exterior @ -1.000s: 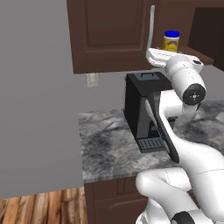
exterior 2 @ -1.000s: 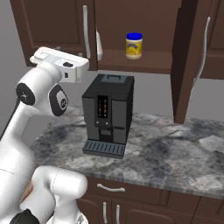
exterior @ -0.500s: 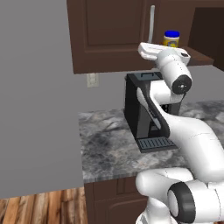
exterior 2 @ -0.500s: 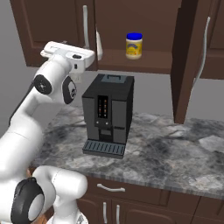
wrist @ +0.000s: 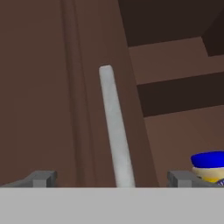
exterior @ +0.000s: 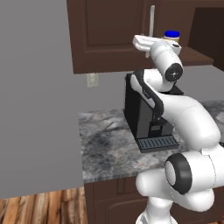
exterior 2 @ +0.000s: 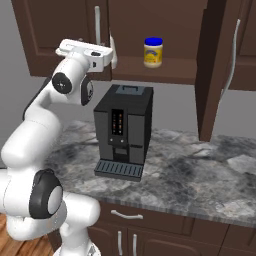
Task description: Move the oil and vinegar bottle and mayonnaise from the cabinet to the dining counter.
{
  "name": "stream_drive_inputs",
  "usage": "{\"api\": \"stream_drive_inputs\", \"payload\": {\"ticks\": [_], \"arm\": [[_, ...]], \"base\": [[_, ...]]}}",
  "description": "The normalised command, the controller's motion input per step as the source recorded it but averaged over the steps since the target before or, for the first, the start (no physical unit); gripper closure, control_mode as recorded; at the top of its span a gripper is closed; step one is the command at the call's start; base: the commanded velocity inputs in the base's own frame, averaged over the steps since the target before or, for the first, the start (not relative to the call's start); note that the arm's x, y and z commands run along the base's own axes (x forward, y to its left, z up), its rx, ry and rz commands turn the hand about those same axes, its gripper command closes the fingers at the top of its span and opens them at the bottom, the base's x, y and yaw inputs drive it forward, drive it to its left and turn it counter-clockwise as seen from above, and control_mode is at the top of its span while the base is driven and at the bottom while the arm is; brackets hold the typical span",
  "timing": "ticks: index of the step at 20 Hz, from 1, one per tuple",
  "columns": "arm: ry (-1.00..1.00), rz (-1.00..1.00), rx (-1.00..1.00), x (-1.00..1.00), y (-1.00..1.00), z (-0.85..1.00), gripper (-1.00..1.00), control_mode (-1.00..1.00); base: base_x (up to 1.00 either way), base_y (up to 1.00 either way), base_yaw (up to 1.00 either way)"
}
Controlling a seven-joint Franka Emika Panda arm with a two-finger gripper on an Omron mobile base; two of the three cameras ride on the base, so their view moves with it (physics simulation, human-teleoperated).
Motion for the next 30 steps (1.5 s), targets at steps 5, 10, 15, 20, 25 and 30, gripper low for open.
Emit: {"api": "stream_drive_inputs", "payload": {"ticks": [5,10,15,20,25,30], "arm": [[0.0,0.02,-0.01,0.58,0.0,0.13,-1.0,-1.0],[0.0,0.02,-0.01,0.6,0.0,0.05,-1.0,-1.0],[0.0,0.04,-0.01,0.7,0.0,0.0,-1.0,-1.0],[0.07,0.1,-0.09,0.25,0.53,0.0,1.0,-1.0],[0.08,0.11,-0.19,-0.27,0.99,0.02,1.0,-1.0],[0.01,0.05,-0.21,-0.77,1.0,0.08,1.0,-1.0]], "base": [[0.0,0.0,0.0],[0.0,0.0,0.0],[0.0,0.0,0.0],[0.0,0.0,0.0],[0.0,0.0,0.0],[0.0,0.0,0.0]]}}
